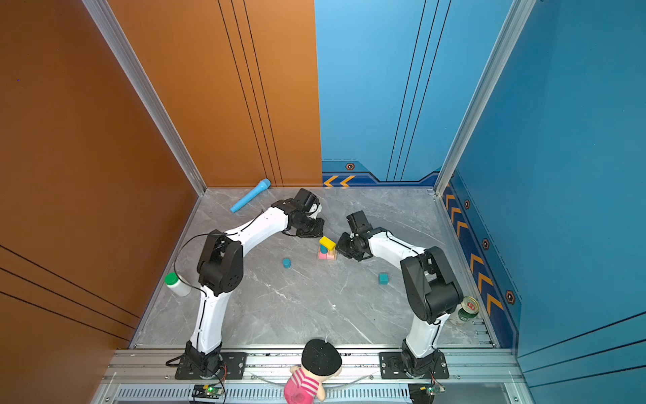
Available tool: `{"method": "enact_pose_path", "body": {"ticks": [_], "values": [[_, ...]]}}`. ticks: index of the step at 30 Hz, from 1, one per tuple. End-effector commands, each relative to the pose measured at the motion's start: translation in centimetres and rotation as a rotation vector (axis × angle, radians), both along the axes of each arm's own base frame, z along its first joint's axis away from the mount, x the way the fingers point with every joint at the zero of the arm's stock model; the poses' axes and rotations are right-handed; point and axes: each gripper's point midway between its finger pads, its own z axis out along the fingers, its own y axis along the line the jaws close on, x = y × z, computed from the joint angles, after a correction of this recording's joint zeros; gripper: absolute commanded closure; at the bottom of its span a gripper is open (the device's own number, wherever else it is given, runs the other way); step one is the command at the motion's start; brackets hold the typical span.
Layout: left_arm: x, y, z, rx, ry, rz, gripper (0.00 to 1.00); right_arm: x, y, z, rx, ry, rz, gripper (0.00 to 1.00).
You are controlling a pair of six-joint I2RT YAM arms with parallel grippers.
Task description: Build the wood block tower
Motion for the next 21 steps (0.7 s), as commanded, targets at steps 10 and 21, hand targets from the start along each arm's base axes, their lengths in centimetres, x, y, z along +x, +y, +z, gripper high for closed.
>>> {"method": "enact_pose_path", "body": {"ticks": [10,21], "values": [[-1.0,0.8,1.3,0.009,-0.009,-0.015,1.0,2.9,-0.4,3.7,-0.031,-0.091,0.0,1.0],[-1.2,1.3,2.0,0.019,-0.025,-0.008,1.0,6.2,1.6,3.3,-0.03,-0.099,0.04,1.0]]}}
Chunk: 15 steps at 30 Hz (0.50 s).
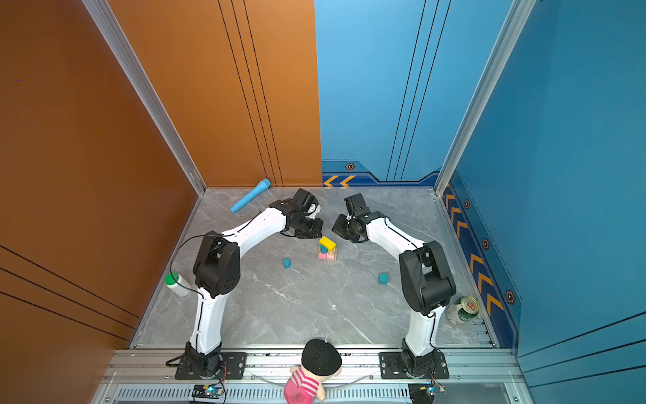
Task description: Build the wood block tower
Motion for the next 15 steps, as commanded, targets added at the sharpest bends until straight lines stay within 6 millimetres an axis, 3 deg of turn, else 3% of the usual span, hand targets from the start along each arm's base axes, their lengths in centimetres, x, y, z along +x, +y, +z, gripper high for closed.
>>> {"method": "enact_pose_path", "body": {"ticks": [1,15], "values": [[-0.5,0.8,1.2,0.018,-0.02,-0.004,1.0,0.6,0.3,-0.9,-0.031,0.021,0.028,1.0],[-0.6,2.0,1.2,0.04,-0.025,0.019,1.0,1.8,4.1,-2.5,0.002,0.044,0.105,1.0]]}}
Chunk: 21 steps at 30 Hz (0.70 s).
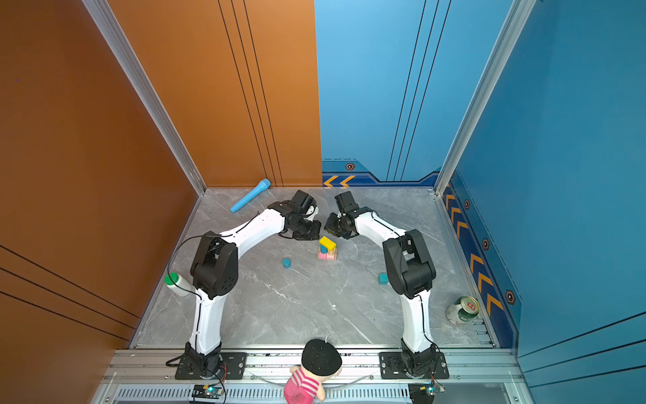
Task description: Build the wood block tower
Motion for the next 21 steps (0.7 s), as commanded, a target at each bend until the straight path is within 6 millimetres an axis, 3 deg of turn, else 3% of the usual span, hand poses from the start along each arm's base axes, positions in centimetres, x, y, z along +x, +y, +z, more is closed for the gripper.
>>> {"method": "enact_pose_path", "body": {"ticks": [1,21], "values": [[-0.2,1.1,1.7,0.012,-0.029,0.007,1.0,-0.3,1.0,0.4,0.008,0.008,0.037,1.0],[-0.1,1.5,1.4,0.021,-0.026,0.016,1.0,-1.3,1.9,0.1,0.021,0.03,0.066,1.0]]}}
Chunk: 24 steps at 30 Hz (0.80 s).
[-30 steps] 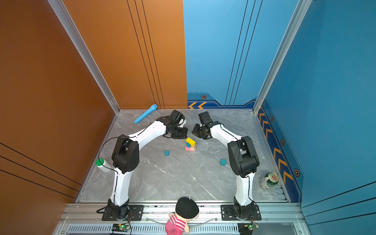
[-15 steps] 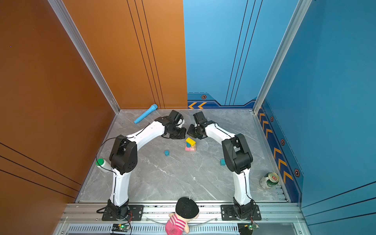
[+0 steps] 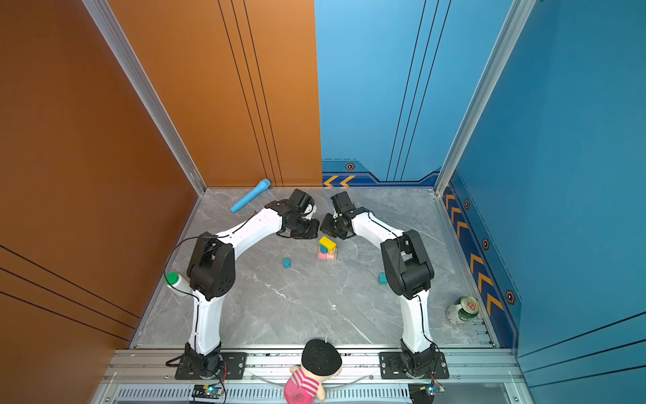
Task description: Build the wood block tower
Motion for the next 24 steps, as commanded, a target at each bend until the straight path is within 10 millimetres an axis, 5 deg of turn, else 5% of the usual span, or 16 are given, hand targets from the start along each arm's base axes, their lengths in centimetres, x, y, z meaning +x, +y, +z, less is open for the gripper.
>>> {"method": "enact_pose_path", "body": {"ticks": [1,24], "values": [[-0.2,0.9,0.6,0.019,-0.008,0.003,1.0,-0.8,0.4,-0.4,-0.002,0.032,0.025,1.0],[-0.1,1.1,0.7,0.017,-0.01,0.008,1.0,-1.8,0.4,-0.5,0.015,0.045,0.03,1.0]]}}
